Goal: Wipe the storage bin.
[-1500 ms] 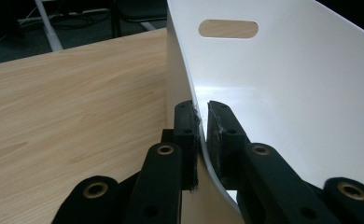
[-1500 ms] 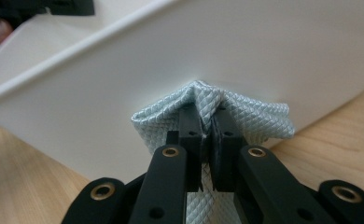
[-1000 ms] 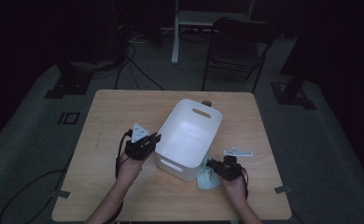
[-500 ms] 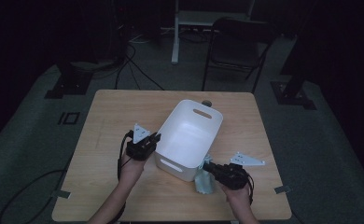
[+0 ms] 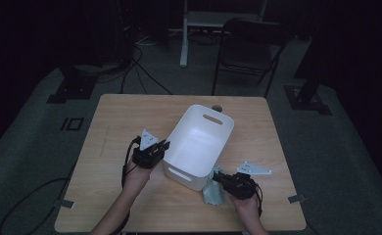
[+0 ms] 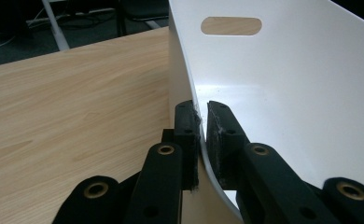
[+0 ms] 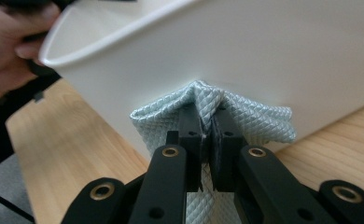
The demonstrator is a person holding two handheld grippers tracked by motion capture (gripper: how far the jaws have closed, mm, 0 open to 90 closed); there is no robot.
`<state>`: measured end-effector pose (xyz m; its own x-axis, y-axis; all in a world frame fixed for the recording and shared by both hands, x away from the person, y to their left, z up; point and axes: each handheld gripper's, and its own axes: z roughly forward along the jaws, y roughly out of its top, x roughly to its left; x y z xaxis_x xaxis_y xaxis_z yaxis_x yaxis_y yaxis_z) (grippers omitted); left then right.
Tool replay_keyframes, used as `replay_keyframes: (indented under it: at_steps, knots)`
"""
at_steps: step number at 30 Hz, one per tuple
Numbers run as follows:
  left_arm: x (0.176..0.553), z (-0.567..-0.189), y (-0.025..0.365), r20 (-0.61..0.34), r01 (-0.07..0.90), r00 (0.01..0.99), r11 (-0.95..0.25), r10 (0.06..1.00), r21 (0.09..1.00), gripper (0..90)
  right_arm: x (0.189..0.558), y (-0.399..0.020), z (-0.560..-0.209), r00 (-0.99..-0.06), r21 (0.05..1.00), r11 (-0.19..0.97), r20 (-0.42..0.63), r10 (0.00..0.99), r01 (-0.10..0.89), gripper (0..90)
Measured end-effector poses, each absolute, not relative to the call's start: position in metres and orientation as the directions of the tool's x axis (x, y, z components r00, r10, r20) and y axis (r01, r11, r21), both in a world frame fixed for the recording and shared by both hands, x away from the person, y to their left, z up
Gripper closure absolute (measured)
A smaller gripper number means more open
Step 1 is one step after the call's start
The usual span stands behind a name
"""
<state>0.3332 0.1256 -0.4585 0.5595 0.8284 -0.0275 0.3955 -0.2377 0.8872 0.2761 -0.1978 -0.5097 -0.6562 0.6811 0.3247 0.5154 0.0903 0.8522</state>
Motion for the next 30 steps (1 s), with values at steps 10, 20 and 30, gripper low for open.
replay_keyframes:
  at_steps: [10,20,30]
  knots:
    - [0.332,-0.460,0.124,-0.014,0.387,0.552,-0.241,0.834,0.890,82.5,0.287,-0.198,-0.534,-0.619,0.807,0.116,0.342,0.707,0.579,84.9]
    - [0.333,-0.460,0.125,-0.030,0.396,0.542,-0.224,0.840,0.891,81.6,0.297,-0.199,-0.547,-0.588,0.749,0.152,0.360,0.724,0.645,84.9]
    - [0.333,-0.461,0.124,-0.028,0.396,0.522,-0.213,0.853,0.893,86.5,0.259,-0.193,-0.504,-0.660,0.821,0.100,0.373,0.652,0.562,84.8]
